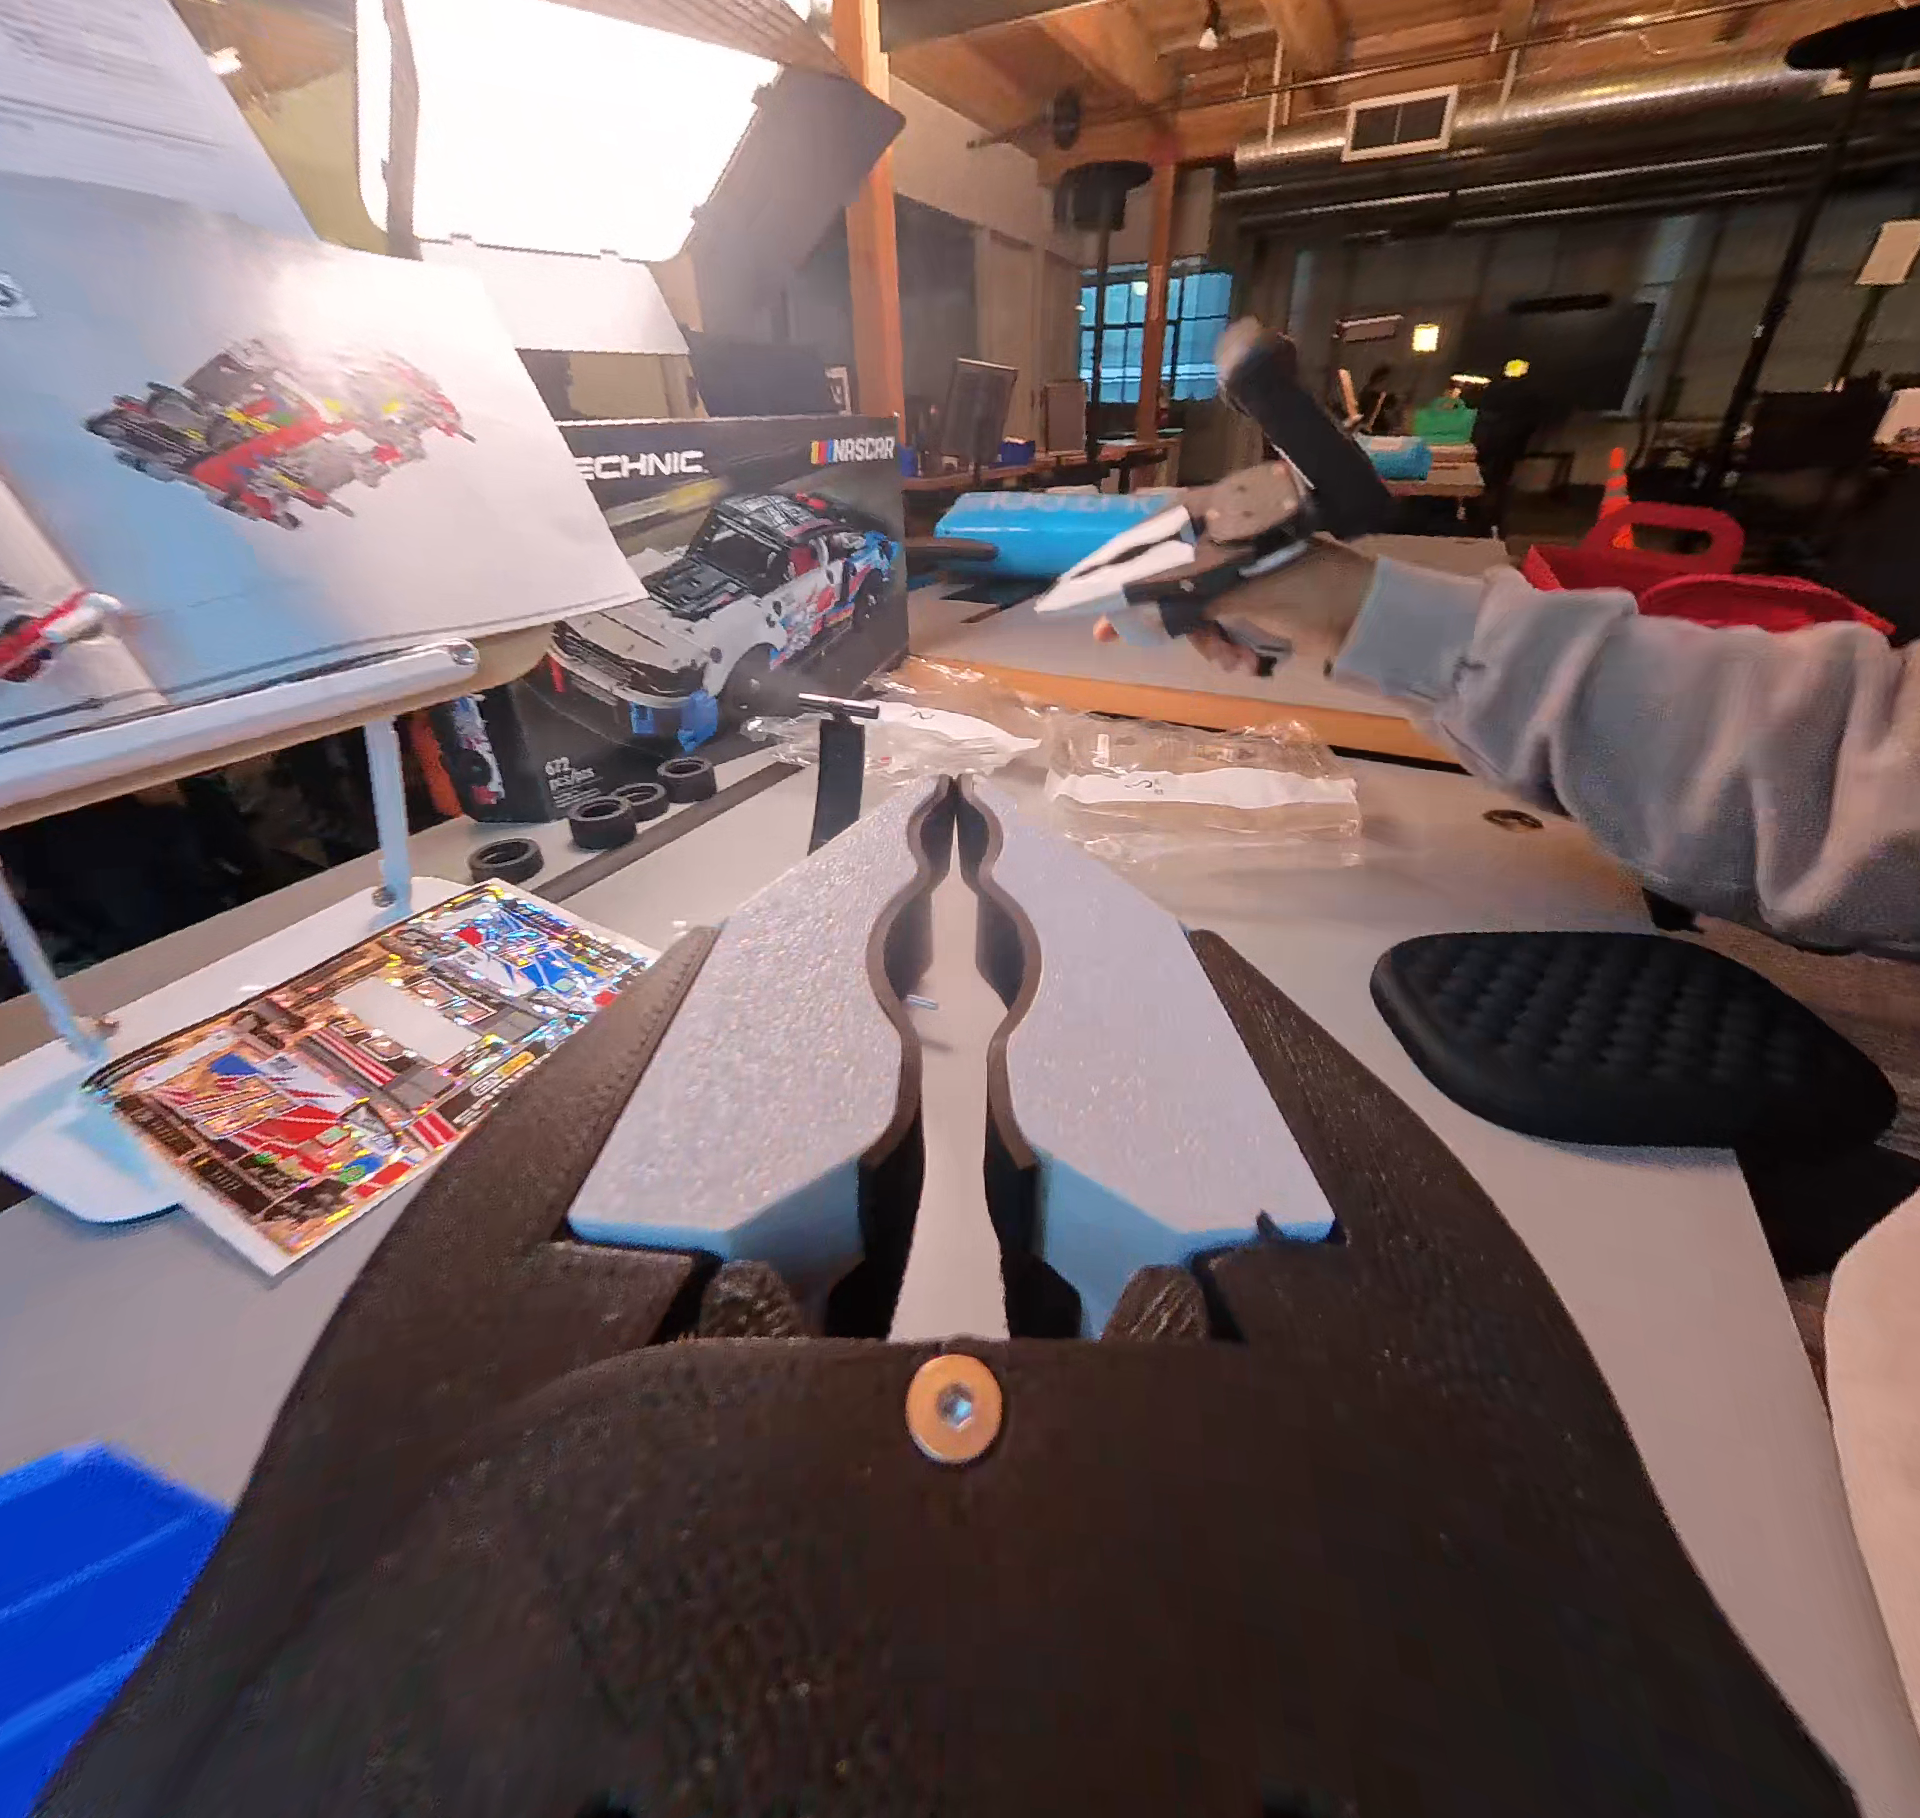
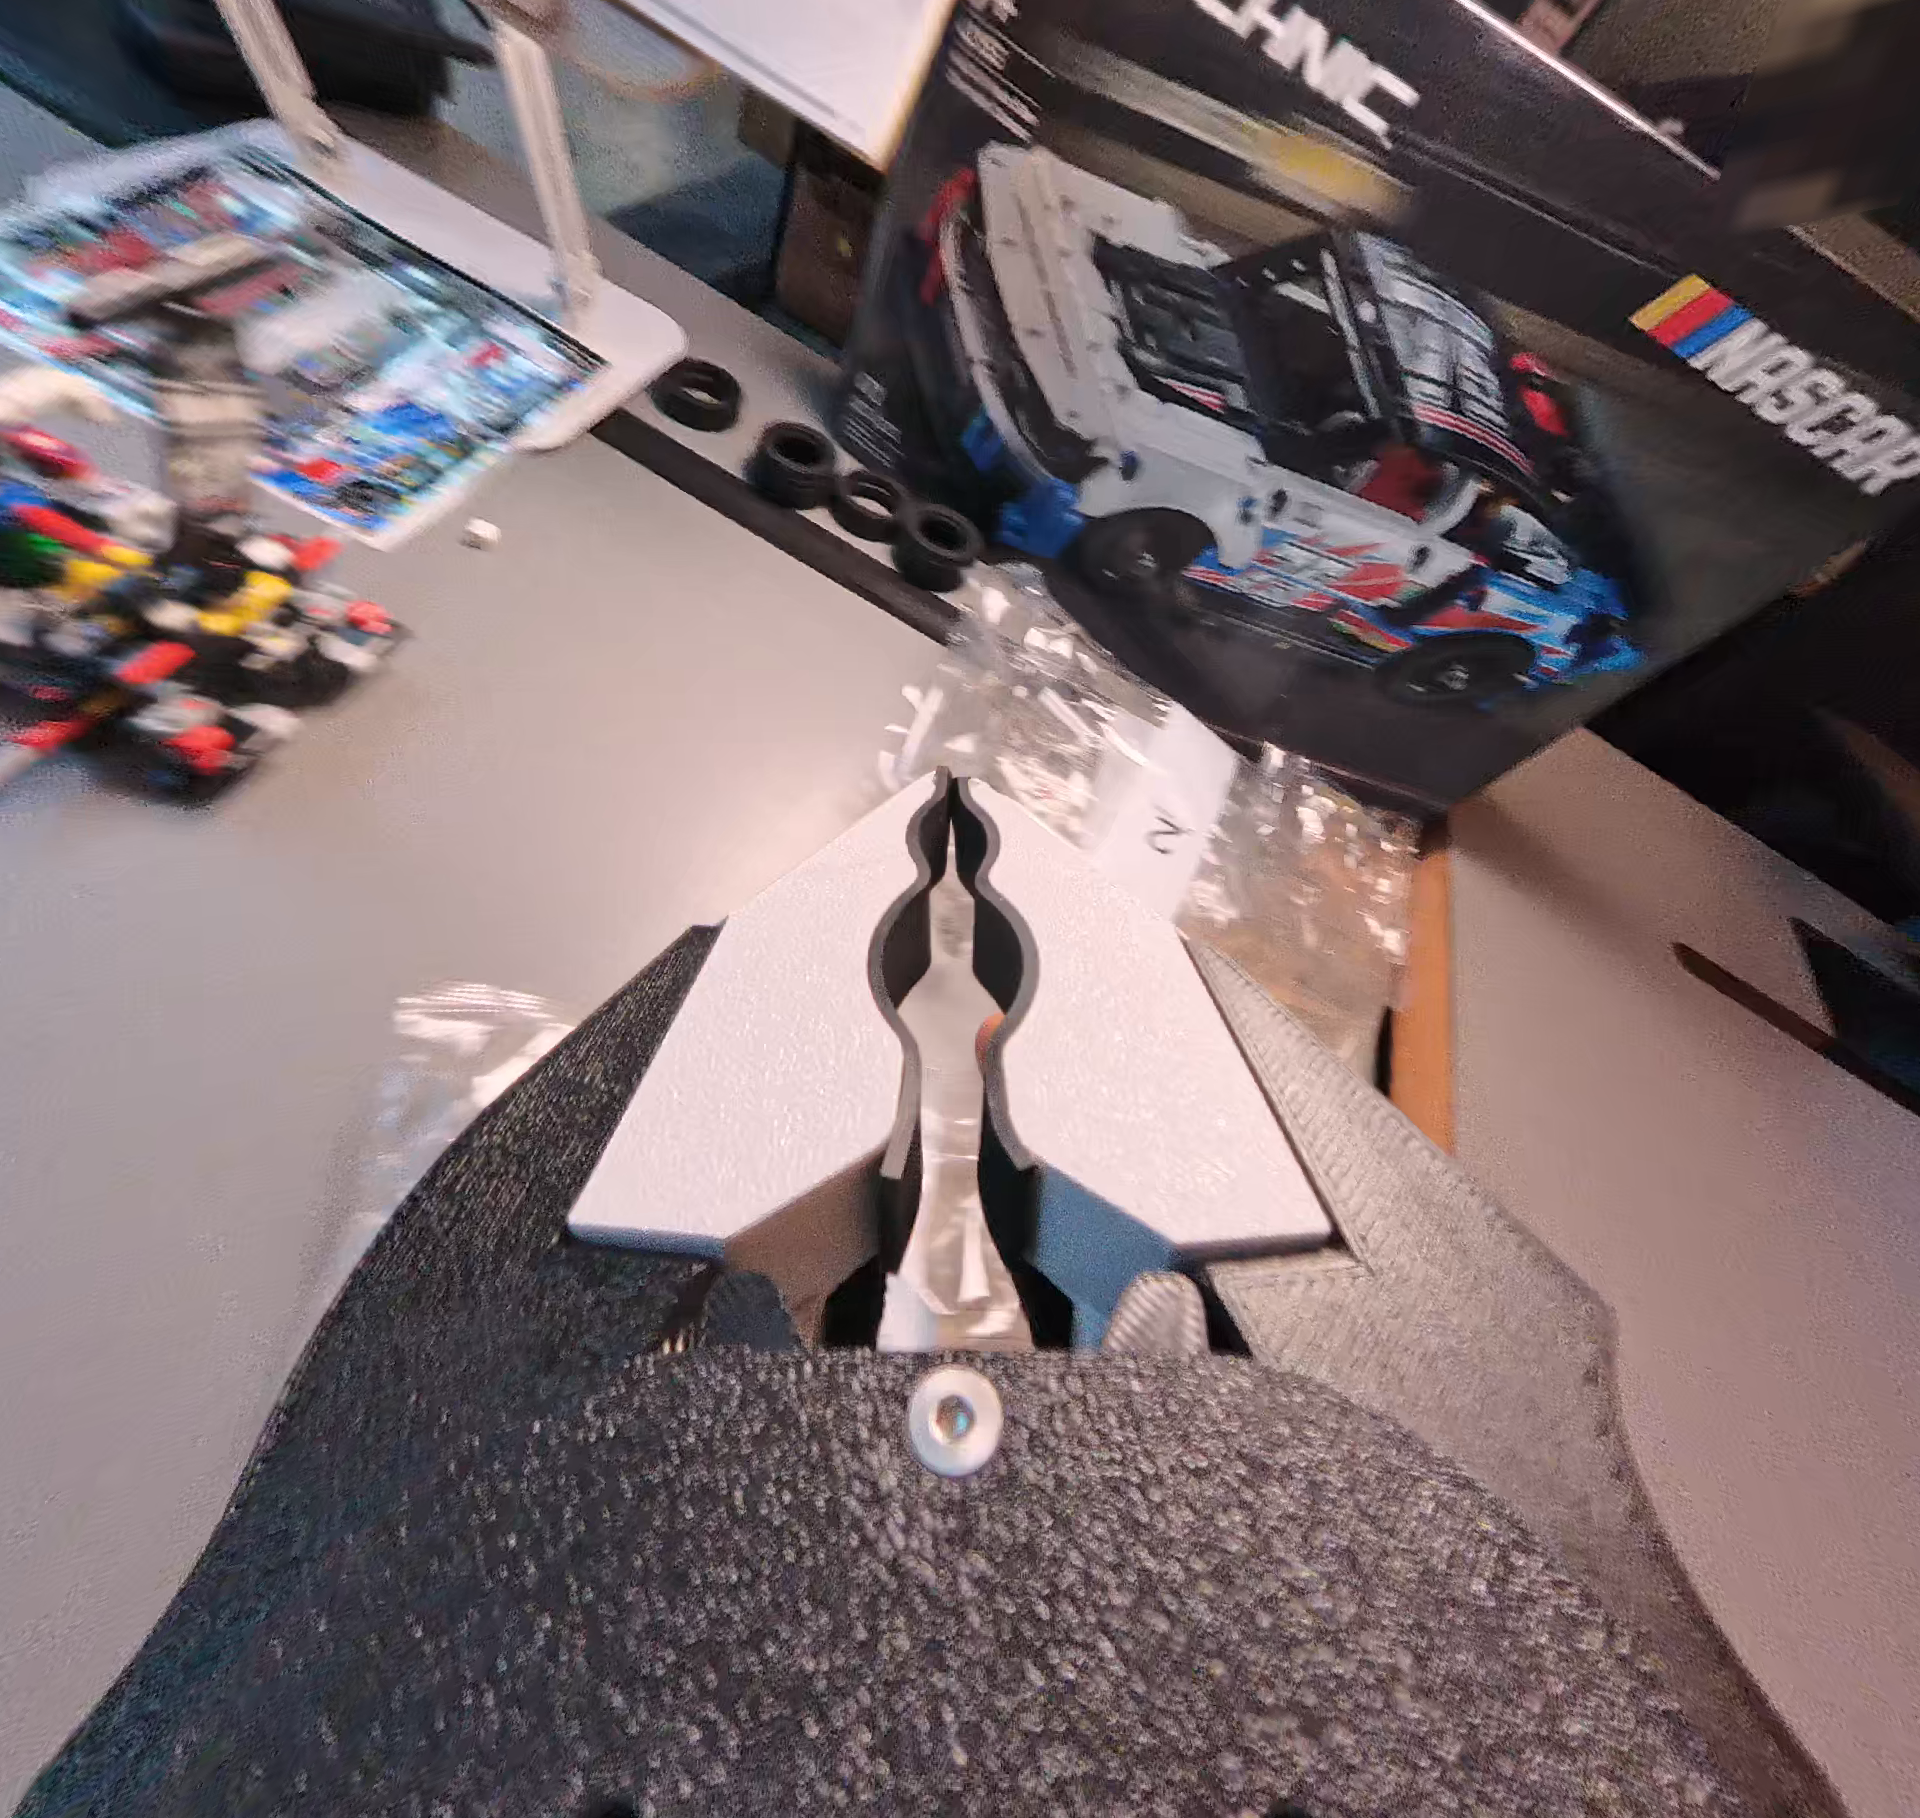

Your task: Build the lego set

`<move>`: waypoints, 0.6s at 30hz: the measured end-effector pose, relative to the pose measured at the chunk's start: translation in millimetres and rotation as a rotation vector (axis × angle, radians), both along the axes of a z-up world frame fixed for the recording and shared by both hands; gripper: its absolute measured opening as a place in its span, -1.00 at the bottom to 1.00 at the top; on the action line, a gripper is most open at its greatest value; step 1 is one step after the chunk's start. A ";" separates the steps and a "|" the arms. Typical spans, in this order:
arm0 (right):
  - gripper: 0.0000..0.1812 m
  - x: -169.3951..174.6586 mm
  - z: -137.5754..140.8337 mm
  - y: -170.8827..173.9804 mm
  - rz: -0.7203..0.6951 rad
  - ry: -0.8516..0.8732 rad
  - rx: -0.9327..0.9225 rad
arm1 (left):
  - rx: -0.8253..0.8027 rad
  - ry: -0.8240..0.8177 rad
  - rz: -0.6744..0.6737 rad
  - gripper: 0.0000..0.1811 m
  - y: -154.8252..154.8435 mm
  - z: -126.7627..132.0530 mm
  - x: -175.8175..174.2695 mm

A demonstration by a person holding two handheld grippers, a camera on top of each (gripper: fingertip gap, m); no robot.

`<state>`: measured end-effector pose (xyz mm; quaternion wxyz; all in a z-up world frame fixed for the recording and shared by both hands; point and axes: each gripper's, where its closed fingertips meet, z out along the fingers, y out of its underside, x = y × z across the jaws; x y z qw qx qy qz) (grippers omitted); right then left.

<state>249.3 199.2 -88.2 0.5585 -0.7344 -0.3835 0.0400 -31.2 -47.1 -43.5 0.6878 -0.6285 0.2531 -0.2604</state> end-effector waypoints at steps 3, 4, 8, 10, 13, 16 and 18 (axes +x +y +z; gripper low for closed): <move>-1.00 51.8 -2.6 73.5 -0.122 -0.064 -0.034 | -0.045 0.055 -0.038 -1.00 15.8 -18.5 16.8; -0.94 66.0 -6.4 95.3 -0.151 -0.079 -0.042 | -0.051 0.066 -0.042 -1.00 20.2 -25.6 19.9; -0.65 102.8 -42.7 161.5 -0.256 -0.159 -0.120 | -0.096 0.083 -0.027 -0.99 38.0 -62.7 21.4; -0.51 99.2 -68.2 177.8 -0.240 -0.206 -0.194 | -0.135 0.083 -0.018 -0.98 42.4 -79.6 18.9; -0.45 83.8 -99.9 194.3 -0.197 -0.303 -0.257 | -0.174 0.072 -0.045 -0.98 41.2 -93.8 18.4; -0.62 81.1 -126.5 208.2 -0.213 -0.396 -0.314 | -0.241 -0.012 -0.101 -0.97 40.0 -99.9 22.1; -0.94 81.8 -131.2 214.6 -0.235 -0.404 -0.329 | -0.262 -0.050 -0.120 -0.96 40.3 -99.9 22.8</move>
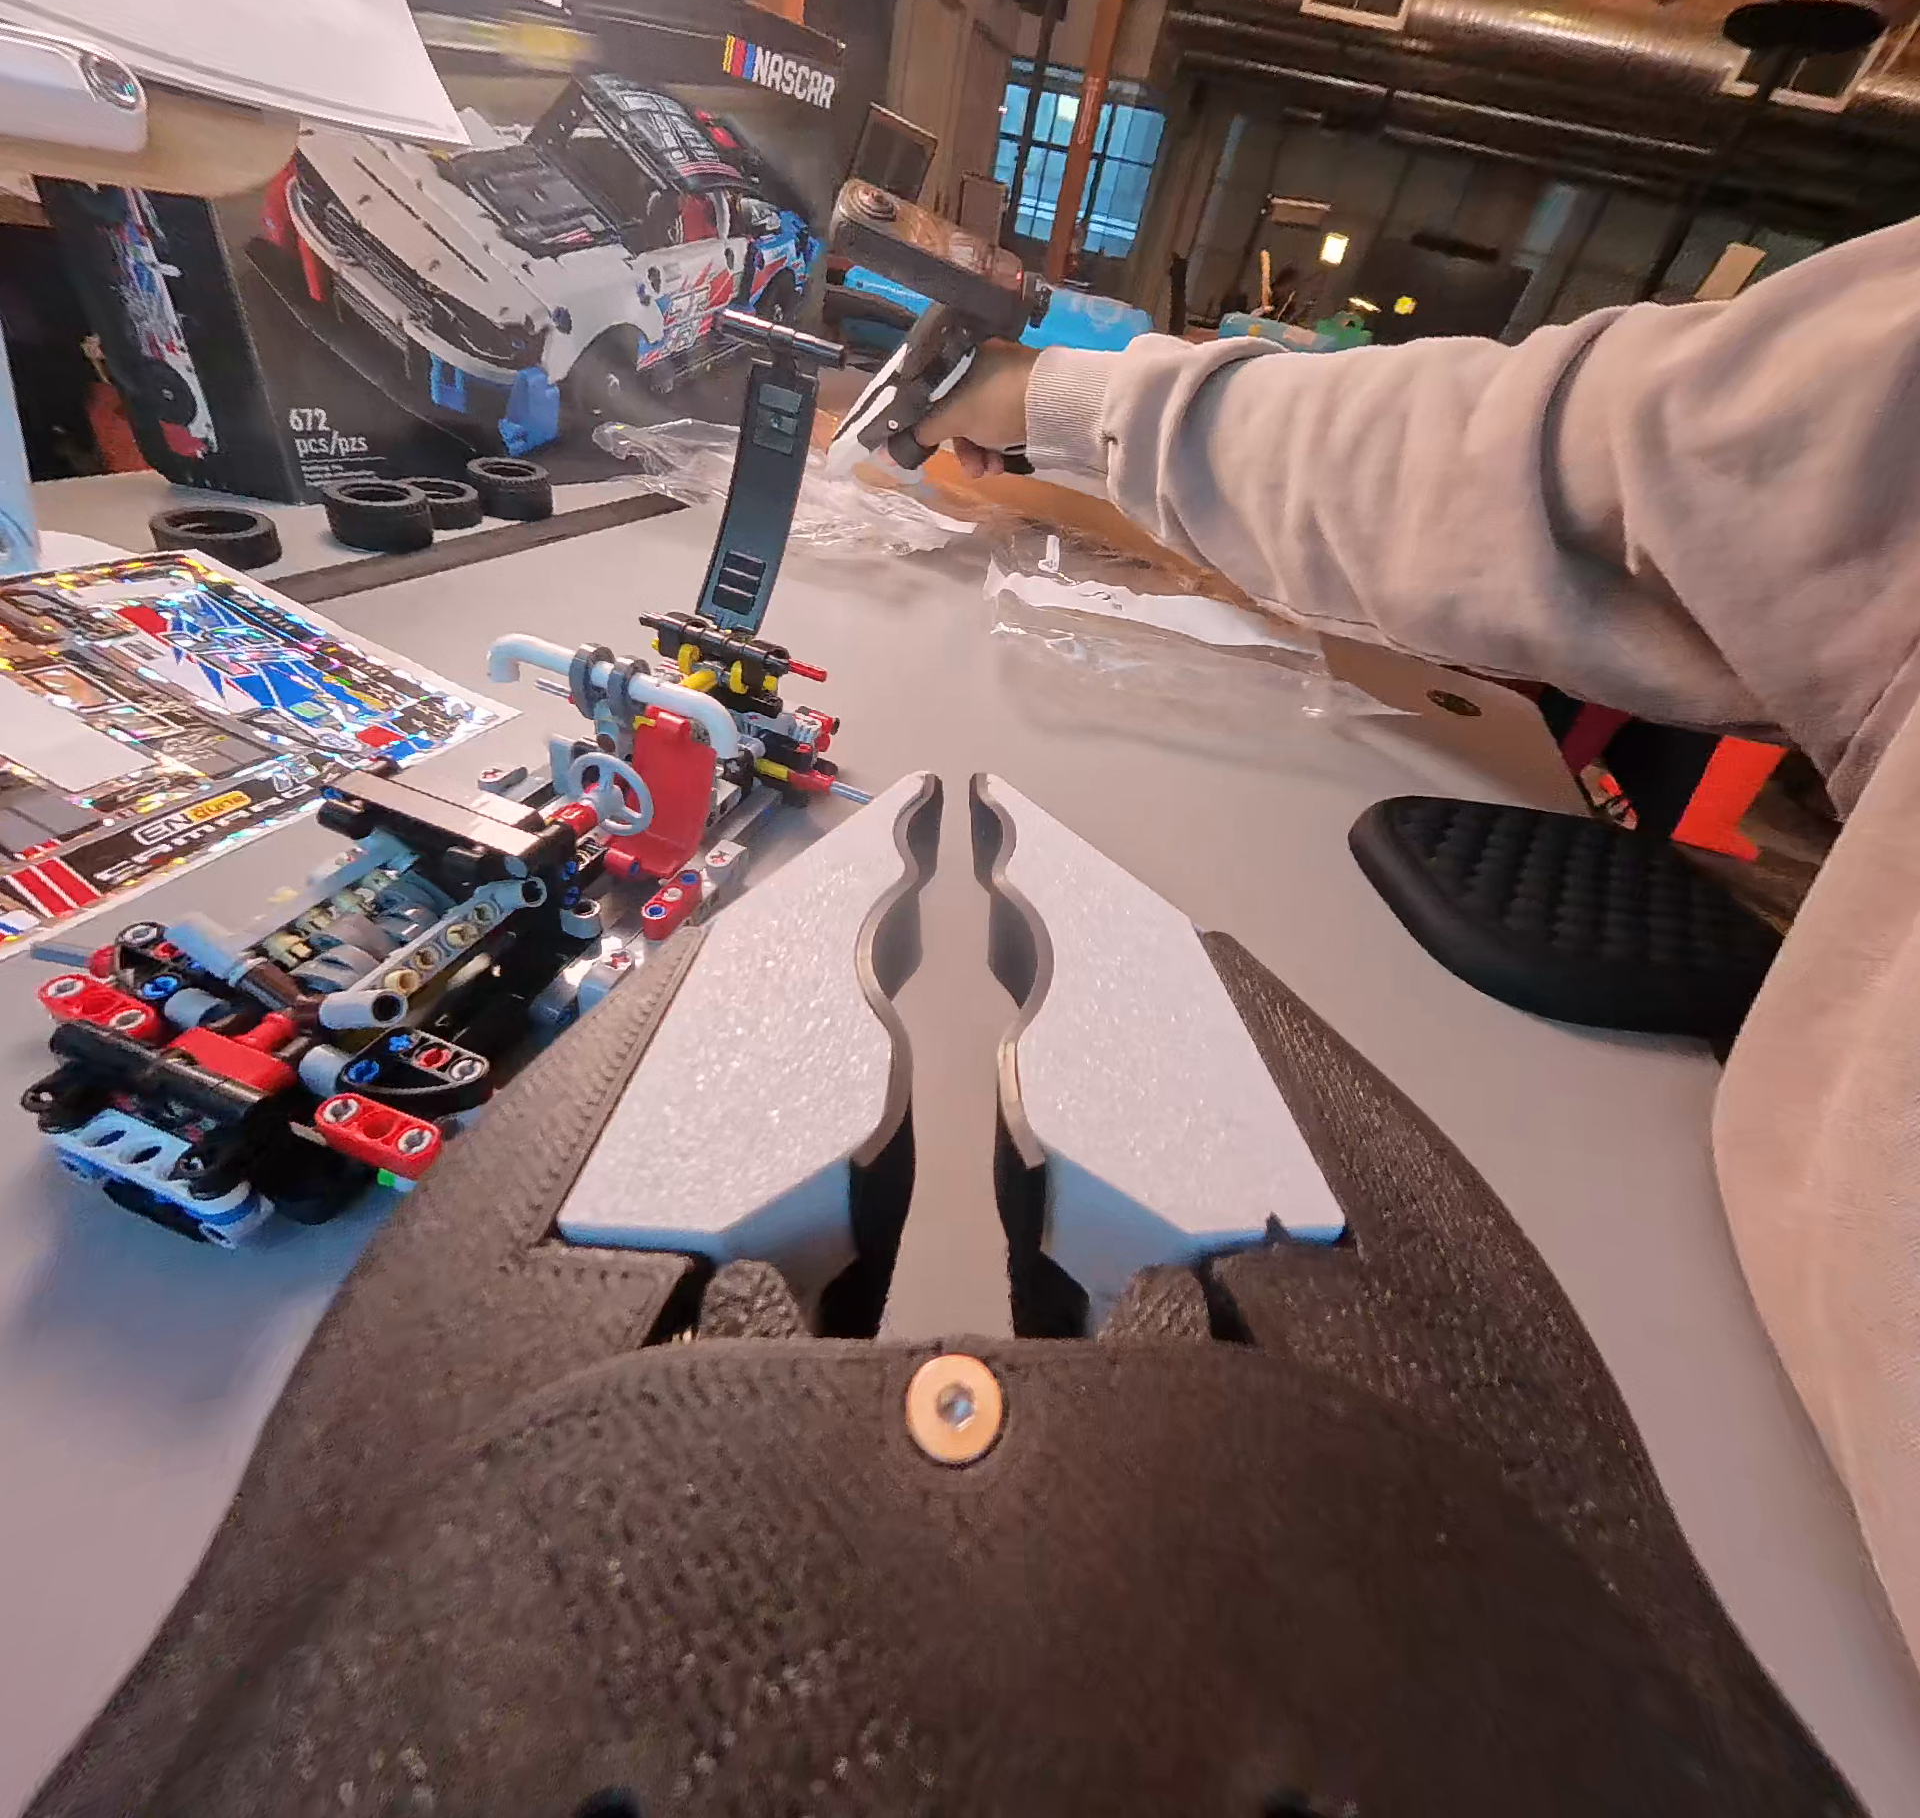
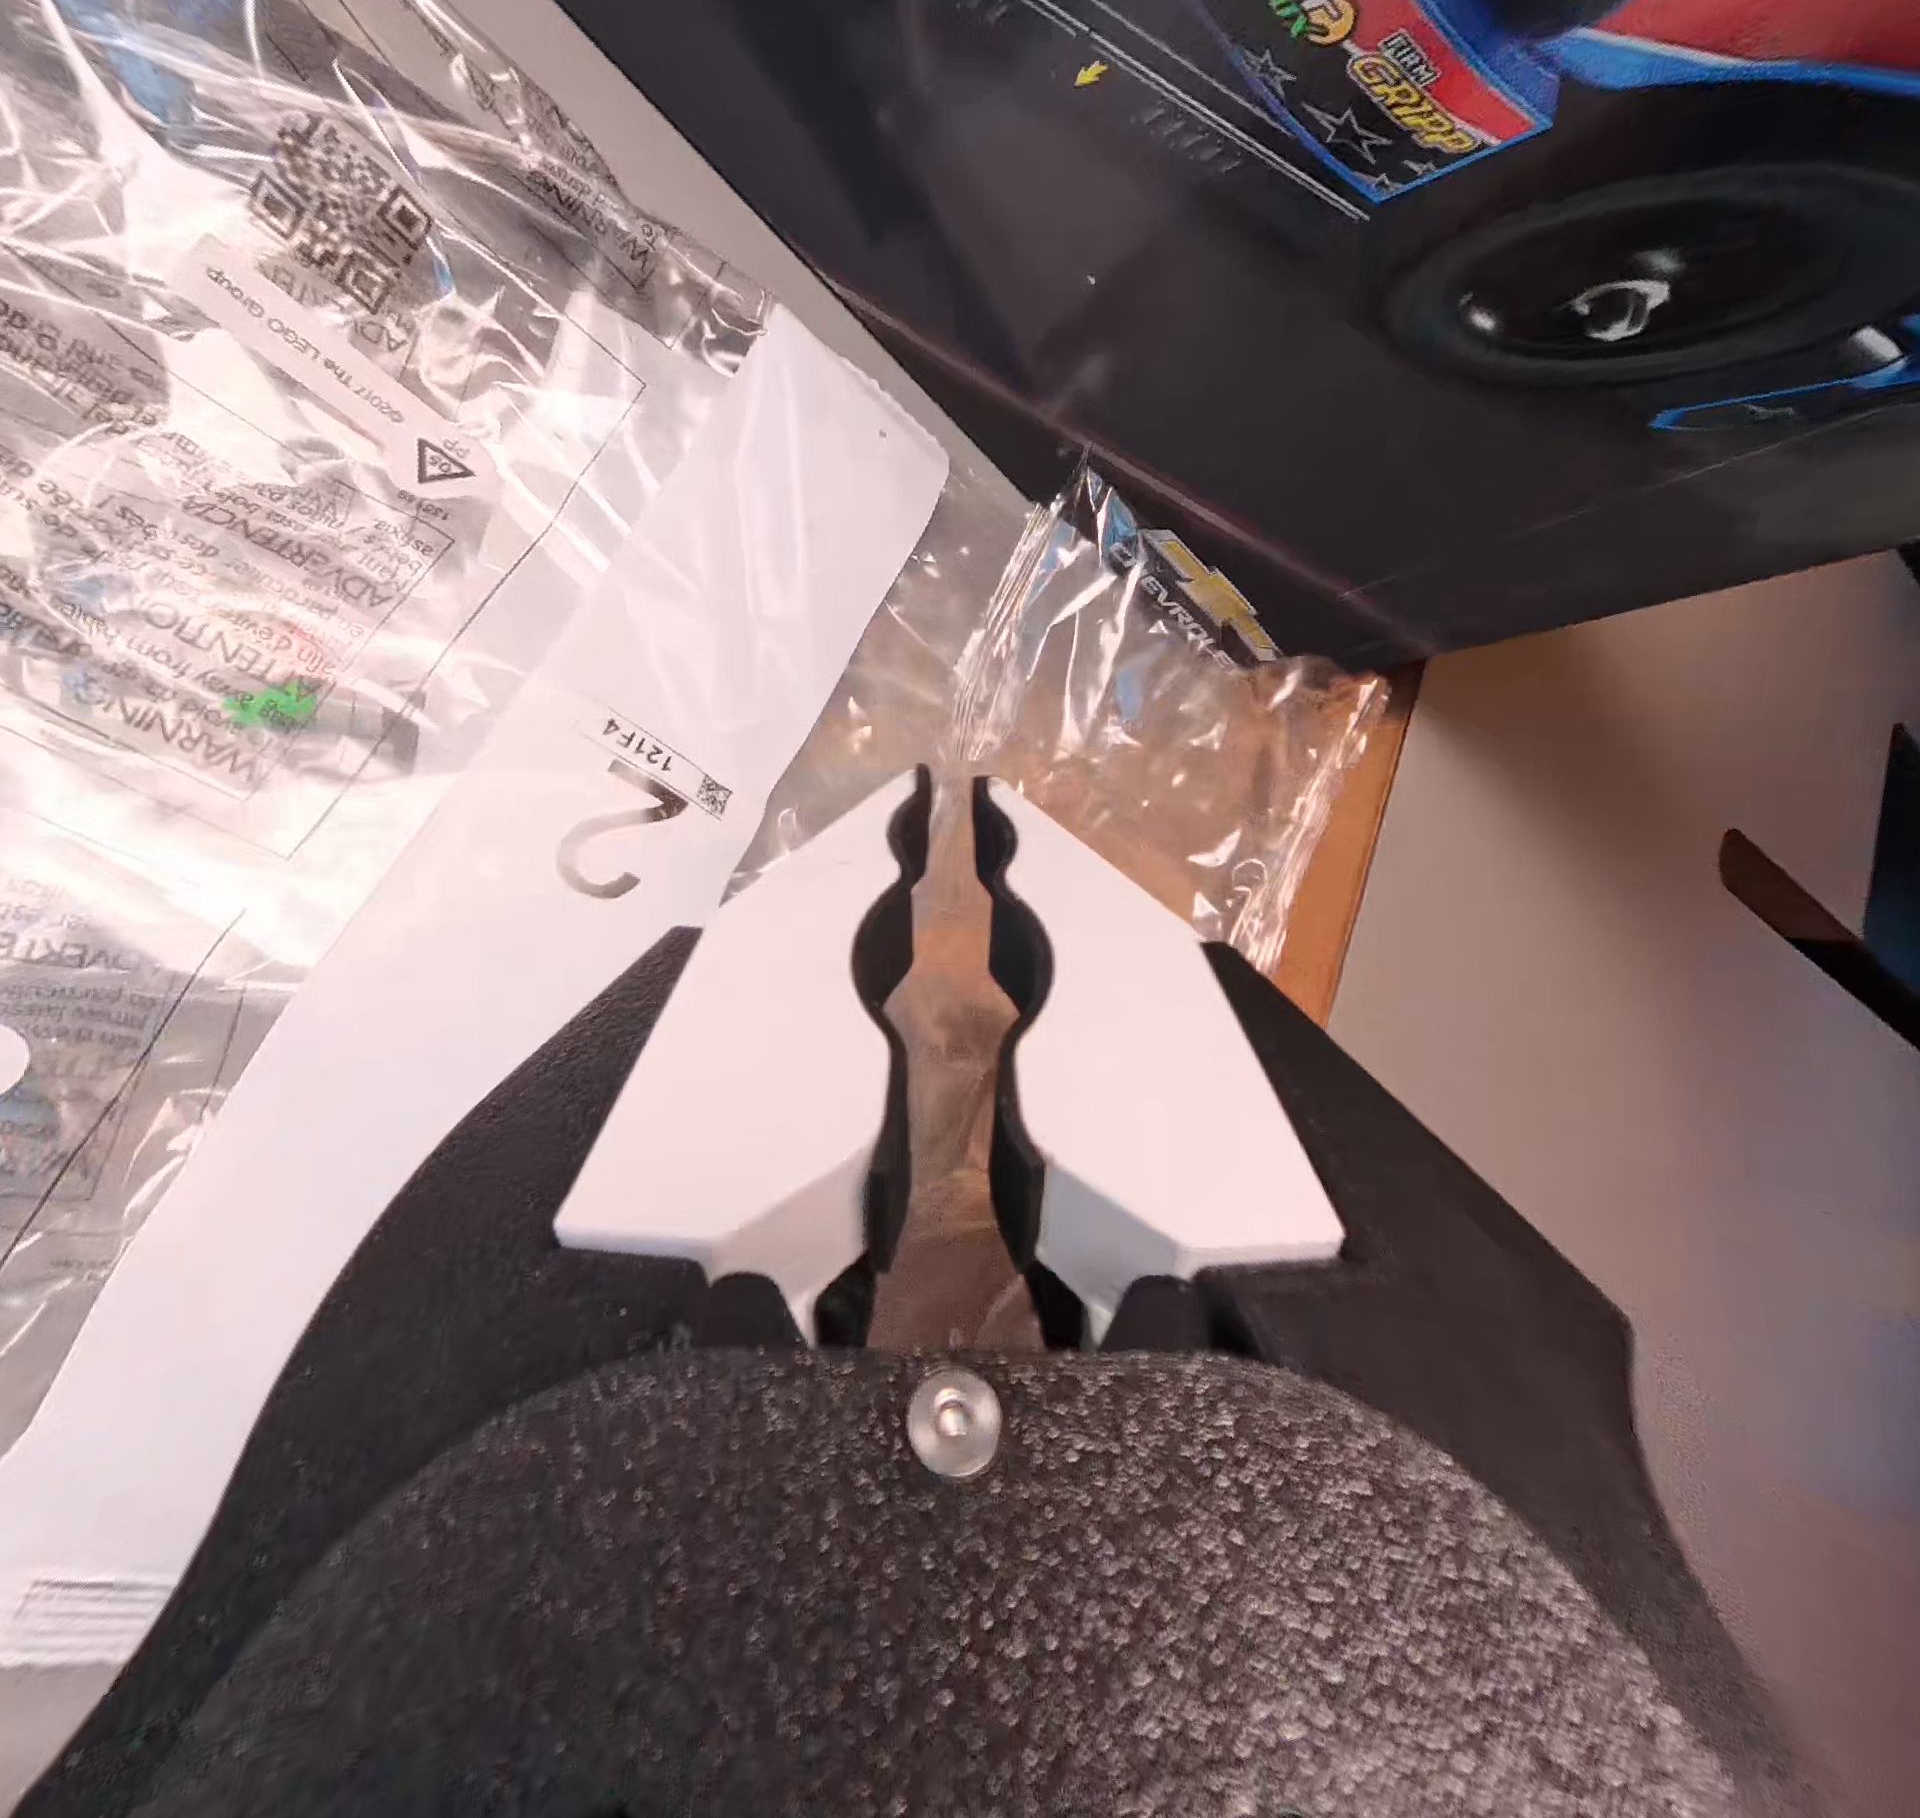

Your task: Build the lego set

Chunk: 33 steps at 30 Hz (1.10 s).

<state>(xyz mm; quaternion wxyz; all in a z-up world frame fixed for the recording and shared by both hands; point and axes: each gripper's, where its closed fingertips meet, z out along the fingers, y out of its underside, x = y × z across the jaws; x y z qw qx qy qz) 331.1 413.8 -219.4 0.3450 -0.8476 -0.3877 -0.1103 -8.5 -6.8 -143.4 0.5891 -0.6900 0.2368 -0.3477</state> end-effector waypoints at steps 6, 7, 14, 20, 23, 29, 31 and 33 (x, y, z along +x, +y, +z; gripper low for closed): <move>-1.00 -15.6 36.4 -8.0 0.077 0.047 0.124 | 0.038 0.087 -0.012 -0.96 -7.6 -5.2 3.6; -1.00 -20.4 51.1 -14.7 0.095 0.076 0.164 | 0.047 0.098 -0.014 -0.96 -8.7 -5.0 5.0; -1.00 -99.5 174.6 -167.3 0.449 0.504 0.420 | 0.064 0.084 -0.019 -0.84 -13.3 0.7 10.0; -1.00 -159.0 207.8 -325.7 0.731 0.785 0.447 | 0.062 0.027 -0.015 -0.75 -15.2 9.7 12.7; -1.00 -177.9 205.7 -366.5 0.793 0.891 0.423 | 0.055 -0.013 -0.026 -0.75 -19.4 14.4 14.3; -1.00 -184.0 204.3 -377.7 0.806 0.972 0.373 | 0.067 0.000 -0.041 -0.75 -26.1 16.5 19.1; -1.00 -175.1 204.9 -361.4 0.750 0.931 0.413 | 0.082 0.036 -0.042 -0.76 -27.5 14.5 21.2; -1.00 -154.8 200.6 -325.2 0.628 0.759 0.510 | 0.095 0.064 -0.052 -0.77 -29.6 12.8 24.6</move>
